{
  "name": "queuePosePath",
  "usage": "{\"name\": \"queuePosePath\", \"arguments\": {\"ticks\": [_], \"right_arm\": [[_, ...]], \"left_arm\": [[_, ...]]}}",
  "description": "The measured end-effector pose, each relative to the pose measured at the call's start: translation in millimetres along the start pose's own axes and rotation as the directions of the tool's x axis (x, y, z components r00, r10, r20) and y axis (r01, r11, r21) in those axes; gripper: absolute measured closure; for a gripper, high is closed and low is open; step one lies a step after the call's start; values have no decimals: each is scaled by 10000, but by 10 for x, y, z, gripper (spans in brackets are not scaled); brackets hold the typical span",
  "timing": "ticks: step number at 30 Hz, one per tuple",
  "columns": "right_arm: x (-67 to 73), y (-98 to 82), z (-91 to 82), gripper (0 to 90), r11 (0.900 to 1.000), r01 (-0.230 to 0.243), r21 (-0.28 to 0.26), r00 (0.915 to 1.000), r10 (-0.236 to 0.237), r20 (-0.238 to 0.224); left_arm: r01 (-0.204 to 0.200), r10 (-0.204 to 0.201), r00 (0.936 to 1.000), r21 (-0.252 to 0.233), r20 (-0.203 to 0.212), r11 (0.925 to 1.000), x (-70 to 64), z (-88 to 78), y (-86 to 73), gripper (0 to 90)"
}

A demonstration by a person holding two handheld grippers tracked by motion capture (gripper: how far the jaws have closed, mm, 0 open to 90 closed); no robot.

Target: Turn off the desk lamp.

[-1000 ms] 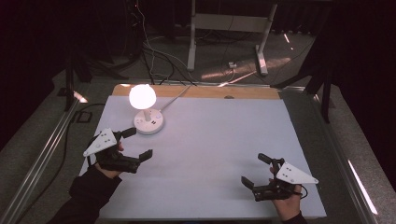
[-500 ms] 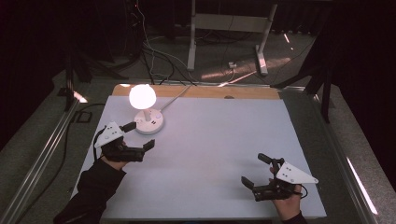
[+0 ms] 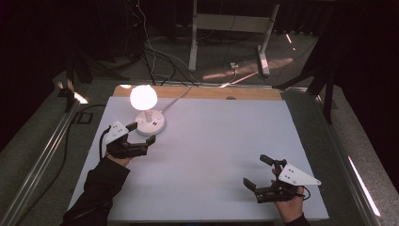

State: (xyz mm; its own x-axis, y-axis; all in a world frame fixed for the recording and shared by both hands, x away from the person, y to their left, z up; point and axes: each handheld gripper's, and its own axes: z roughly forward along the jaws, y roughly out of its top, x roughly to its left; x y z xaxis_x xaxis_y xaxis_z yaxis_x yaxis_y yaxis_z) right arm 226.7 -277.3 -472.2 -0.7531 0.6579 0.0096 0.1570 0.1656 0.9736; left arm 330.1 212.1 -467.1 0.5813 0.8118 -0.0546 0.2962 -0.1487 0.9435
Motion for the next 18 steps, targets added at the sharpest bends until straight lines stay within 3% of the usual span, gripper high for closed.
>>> {"name": "queuePosePath", "arguments": {"ticks": [1, 4, 8, 13, 14, 15, 16, 18], "right_arm": [[1, 2, -2, 0, 10000, -1, -1, 10000, 1, 15], [1, 2, -2, 0, 10000, -10, -9, 10000, 10, 2], [2, 4, -3, 0, 10000, 17, -12, 10000, -17, 0], [0, 3, -3, 0, 10000, -1, -11, 10000, 1, -25], [0, 3, -3, 0, 10000, -1, -11, 10000, 1, -25], [-2, 1, -2, 0, 10000, -1, -8, 10000, 1, -39], [-2, 1, -2, 0, 10000, -1, -8, 10000, 1, -39], [-3, 0, 0, 0, 10000, -12, 4, 10000, 12, -50]], "left_arm": [[123, -122, 9996, 75, -247, 9999, 26, 36, -36, 132], [233, -230, 9994, 144, -241, 9996, 56, 69, -66, 163], [386, -360, 9979, 468, -547, 9982, 90, 141, -100, 226], [605, -549, 9950, 673, -829, 9959, 134, 206, -123, 424], [644, -581, 9943, 692, -900, 9955, 141, 216, -124, 424], [697, -638, 9943, 678, -856, 9953, 148, 225, -127, 512], [720, -653, 9937, 726, -910, 9948, 153, 235, -128, 512], [718, -634, 9935, 885, -943, 9935, 183, 268, -134, 633]]}}
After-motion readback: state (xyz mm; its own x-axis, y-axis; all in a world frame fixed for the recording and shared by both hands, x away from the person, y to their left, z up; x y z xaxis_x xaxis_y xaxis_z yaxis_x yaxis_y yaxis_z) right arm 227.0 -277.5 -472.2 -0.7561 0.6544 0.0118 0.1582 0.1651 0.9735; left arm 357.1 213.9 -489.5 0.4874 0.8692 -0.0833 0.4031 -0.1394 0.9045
